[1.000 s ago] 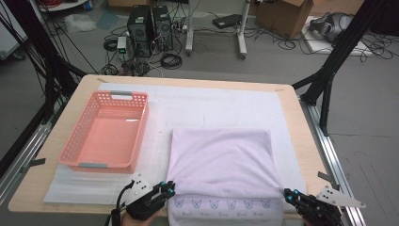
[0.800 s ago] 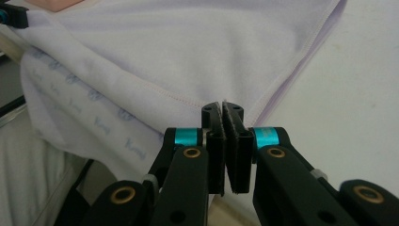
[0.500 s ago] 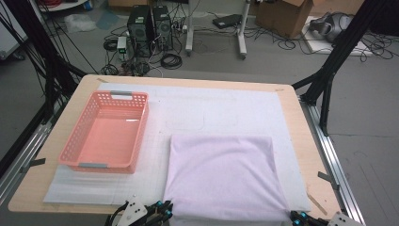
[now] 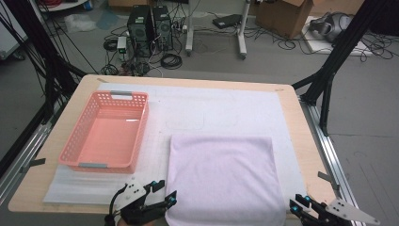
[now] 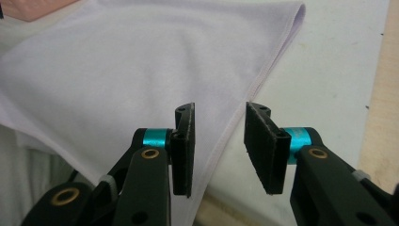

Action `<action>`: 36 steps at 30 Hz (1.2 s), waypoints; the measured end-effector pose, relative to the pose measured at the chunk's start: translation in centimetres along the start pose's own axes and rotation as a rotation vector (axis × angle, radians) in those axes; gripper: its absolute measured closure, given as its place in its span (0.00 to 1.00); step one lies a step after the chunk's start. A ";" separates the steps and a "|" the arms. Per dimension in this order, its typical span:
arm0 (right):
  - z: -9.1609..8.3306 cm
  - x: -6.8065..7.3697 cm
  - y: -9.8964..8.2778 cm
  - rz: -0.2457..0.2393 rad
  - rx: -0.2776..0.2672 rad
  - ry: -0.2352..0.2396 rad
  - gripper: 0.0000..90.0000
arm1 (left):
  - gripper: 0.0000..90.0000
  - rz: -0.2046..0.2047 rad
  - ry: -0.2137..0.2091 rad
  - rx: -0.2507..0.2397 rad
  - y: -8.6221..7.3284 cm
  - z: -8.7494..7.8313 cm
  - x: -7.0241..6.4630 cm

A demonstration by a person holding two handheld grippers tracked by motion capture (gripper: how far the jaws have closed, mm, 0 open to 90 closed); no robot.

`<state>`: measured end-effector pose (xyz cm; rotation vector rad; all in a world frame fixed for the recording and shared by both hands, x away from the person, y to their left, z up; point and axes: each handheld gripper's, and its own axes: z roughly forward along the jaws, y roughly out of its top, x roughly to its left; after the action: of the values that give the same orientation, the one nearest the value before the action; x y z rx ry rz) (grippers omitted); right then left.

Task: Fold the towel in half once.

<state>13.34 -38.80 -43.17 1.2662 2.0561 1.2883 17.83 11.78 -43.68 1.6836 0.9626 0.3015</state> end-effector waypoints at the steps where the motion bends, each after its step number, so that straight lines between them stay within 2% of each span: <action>1: 0.5 -0.2 0.2 -0.008 0.009 -0.007 0.70 | 0.45 -0.002 0.007 0.007 0.3 0.4 0.3; 7: 4.1 -2.0 2.0 0.040 0.049 -0.059 0.69 | 0.44 -0.011 0.034 0.039 1.8 3.2 2.4; 11: 7.0 -3.4 3.9 0.049 0.087 -0.095 0.69 | 0.44 -0.018 0.044 0.075 2.8 5.3 4.1; 14: 9.1 -4.5 5.4 0.066 0.096 -0.110 0.68 | 0.44 -0.047 0.043 0.102 3.6 6.8 5.6; 16: 10.2 -5.0 6.2 0.061 0.105 -0.109 0.68 | 0.44 -0.055 0.067 0.125 4.1 7.8 6.5; 18: 11.2 -5.2 6.8 0.051 0.115 -0.110 0.67 | 0.44 -0.059 0.089 0.129 4.5 8.7 7.3; 21: 12.4 -5.6 7.4 0.042 0.131 -0.106 0.67 | 0.42 -0.054 0.145 0.116 5.0 9.8 8.2; 22: 12.7 -5.7 7.5 0.044 0.135 -0.106 0.67 | 0.41 -0.057 0.156 0.128 5.2 10.1 8.5; 24: 13.4 -6.1 7.8 0.043 0.136 -0.109 0.65 | 0.41 -0.072 0.158 0.127 5.7 10.9 9.0; 25: 13.7 -6.4 7.9 0.045 0.138 -0.114 0.64 | 0.41 -0.071 0.165 0.109 5.8 11.2 9.2; 27: 14.4 -6.8 8.2 0.060 0.148 -0.122 0.60 | 0.41 -0.052 0.174 0.150 6.3 12.2 9.6; 30: 15.2 -7.4 8.7 0.077 0.148 -0.134 0.56 | 0.41 -0.072 0.167 0.190 6.6 13.6 10.0; 32: 15.7 -7.7 9.0 0.080 0.156 -0.144 0.54 | 0.43 -0.098 0.165 0.193 6.8 13.9 10.4; 36: 16.8 -7.9 9.8 0.065 0.188 -0.148 0.53 | 0.44 -0.077 0.170 0.209 7.1 14.4 10.4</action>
<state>34.04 -35.63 -44.01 1.4742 2.0843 1.0129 36.75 9.04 -45.20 1.8268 1.2170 0.3048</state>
